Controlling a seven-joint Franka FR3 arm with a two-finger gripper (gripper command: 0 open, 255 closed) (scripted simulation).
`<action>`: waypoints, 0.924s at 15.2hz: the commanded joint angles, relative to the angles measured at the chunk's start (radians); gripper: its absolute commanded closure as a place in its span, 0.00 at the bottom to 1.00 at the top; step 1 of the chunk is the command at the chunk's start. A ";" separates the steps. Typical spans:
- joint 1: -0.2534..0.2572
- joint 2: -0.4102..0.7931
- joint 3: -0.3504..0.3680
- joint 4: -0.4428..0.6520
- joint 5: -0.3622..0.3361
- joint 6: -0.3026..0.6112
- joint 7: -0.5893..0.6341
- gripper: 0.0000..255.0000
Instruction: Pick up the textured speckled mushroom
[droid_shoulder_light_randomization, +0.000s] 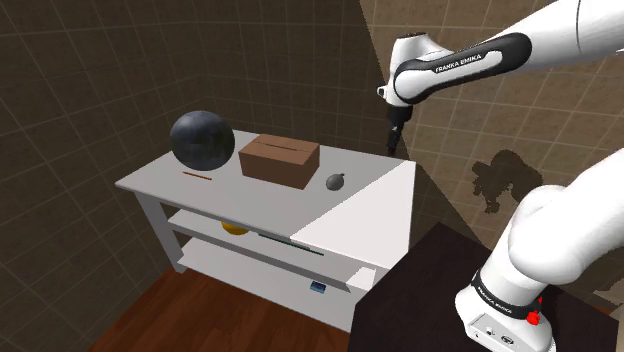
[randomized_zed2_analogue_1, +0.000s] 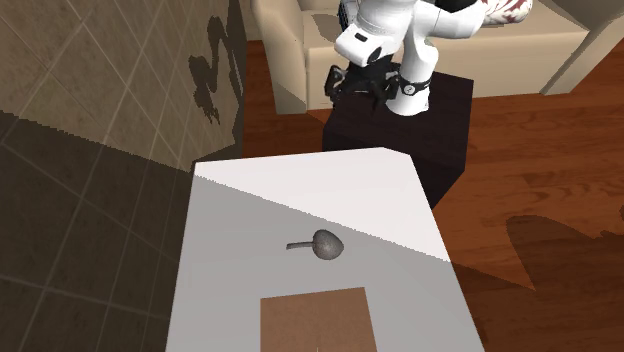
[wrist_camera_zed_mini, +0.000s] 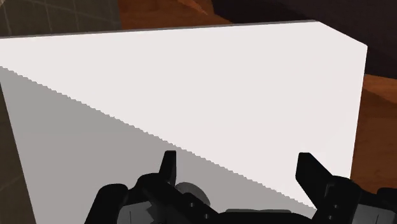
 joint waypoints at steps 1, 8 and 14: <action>0.014 0.075 -0.022 0.027 0.001 0.057 -0.073 0.00; 0.050 0.346 -0.059 0.134 0.052 0.238 -0.316 0.00; 0.046 0.577 -0.035 0.264 0.120 0.353 -0.518 0.00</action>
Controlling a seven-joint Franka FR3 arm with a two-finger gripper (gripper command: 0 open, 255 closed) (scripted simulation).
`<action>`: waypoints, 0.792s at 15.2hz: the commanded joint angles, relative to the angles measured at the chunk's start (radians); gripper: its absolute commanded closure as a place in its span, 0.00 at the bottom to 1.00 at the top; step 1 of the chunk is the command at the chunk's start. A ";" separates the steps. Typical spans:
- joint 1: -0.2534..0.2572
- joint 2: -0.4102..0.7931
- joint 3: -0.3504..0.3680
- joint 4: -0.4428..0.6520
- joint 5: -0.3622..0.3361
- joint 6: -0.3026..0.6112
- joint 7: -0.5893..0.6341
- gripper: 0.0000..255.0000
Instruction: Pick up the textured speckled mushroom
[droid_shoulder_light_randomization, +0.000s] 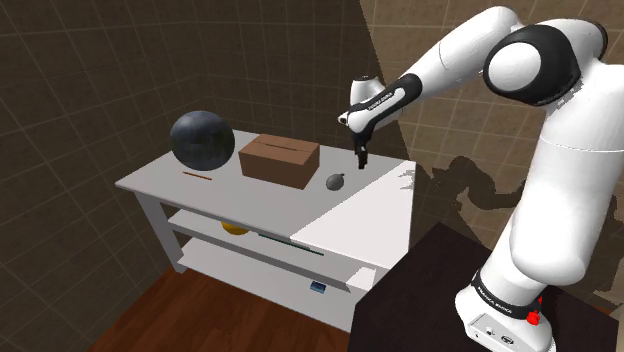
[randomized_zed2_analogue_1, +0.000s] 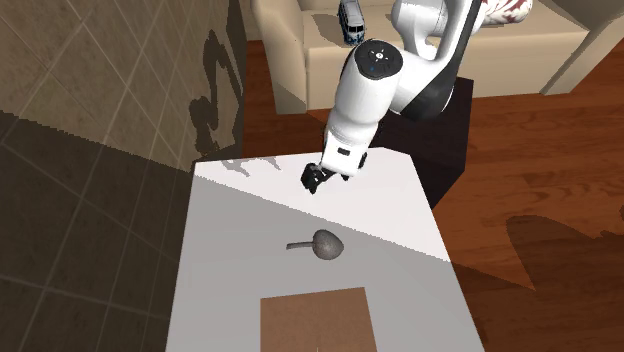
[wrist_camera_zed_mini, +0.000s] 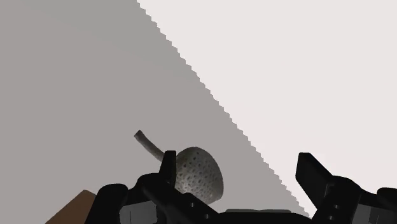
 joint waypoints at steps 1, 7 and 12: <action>-0.007 0.068 0.014 0.043 0.017 0.031 -0.067 0.00; -0.036 0.282 0.077 0.206 0.045 0.102 -0.228 0.00; -0.047 0.364 0.099 0.252 0.048 0.144 -0.262 0.00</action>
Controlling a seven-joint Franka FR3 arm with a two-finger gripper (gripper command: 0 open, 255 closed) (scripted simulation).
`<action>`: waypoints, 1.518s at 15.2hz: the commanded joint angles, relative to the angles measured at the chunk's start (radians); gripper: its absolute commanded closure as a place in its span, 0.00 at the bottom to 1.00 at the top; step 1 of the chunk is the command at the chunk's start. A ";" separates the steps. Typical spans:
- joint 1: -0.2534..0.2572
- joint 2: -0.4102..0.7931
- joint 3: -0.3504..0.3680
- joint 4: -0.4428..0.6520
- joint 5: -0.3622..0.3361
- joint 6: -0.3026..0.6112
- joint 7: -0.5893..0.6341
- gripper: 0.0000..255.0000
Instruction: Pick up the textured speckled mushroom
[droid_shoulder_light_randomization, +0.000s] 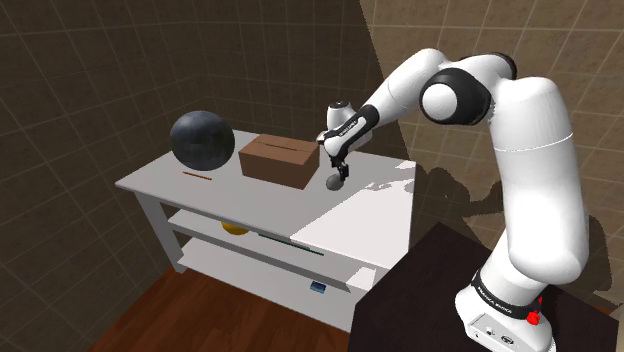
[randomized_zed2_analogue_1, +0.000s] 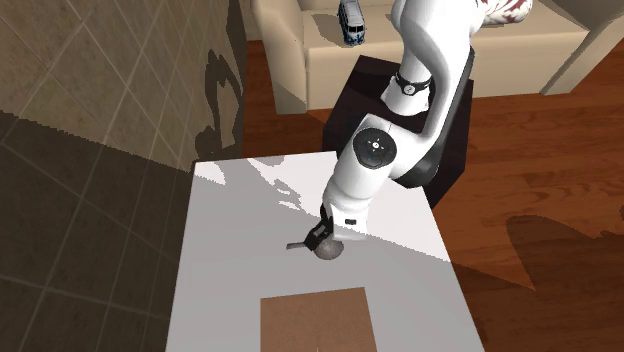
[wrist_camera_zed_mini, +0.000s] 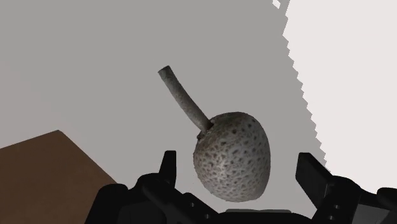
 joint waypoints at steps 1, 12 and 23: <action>-0.004 0.022 0.003 0.005 0.003 0.018 -0.004 0.00; -0.007 0.058 0.008 0.007 0.007 0.051 0.000 1.00; -0.001 -0.011 -0.001 0.006 -0.001 -0.015 -0.006 1.00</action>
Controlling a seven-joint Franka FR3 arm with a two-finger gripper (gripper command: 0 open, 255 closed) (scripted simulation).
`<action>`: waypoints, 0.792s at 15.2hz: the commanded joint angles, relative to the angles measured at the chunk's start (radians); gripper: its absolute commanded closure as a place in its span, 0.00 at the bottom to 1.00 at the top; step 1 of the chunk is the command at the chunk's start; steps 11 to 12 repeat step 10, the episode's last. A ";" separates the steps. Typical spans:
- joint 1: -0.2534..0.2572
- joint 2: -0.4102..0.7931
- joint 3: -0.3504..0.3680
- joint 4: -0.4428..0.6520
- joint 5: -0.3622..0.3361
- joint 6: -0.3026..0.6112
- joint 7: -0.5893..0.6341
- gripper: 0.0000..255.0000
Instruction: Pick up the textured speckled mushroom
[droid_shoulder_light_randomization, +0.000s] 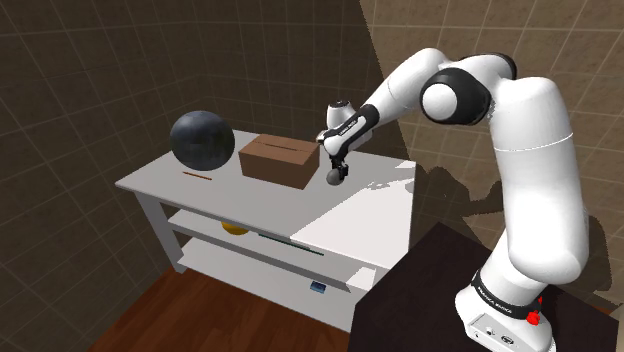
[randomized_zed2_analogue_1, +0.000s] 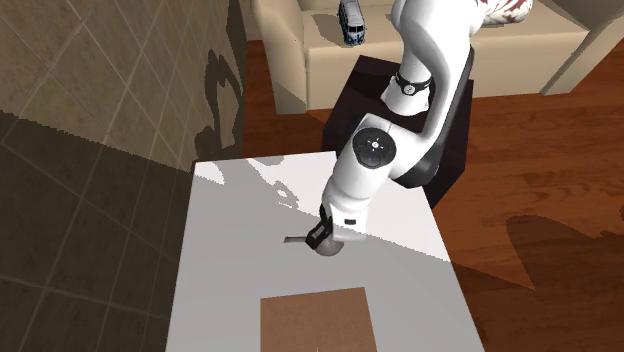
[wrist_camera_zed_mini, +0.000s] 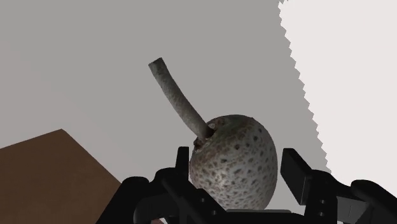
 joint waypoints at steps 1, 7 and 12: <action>0.002 -0.020 -0.002 -0.001 -0.003 -0.019 -0.001 1.00; 0.008 -0.073 -0.008 0.008 -0.010 -0.080 -0.004 1.00; 0.009 -0.082 -0.009 0.011 -0.011 -0.092 -0.005 1.00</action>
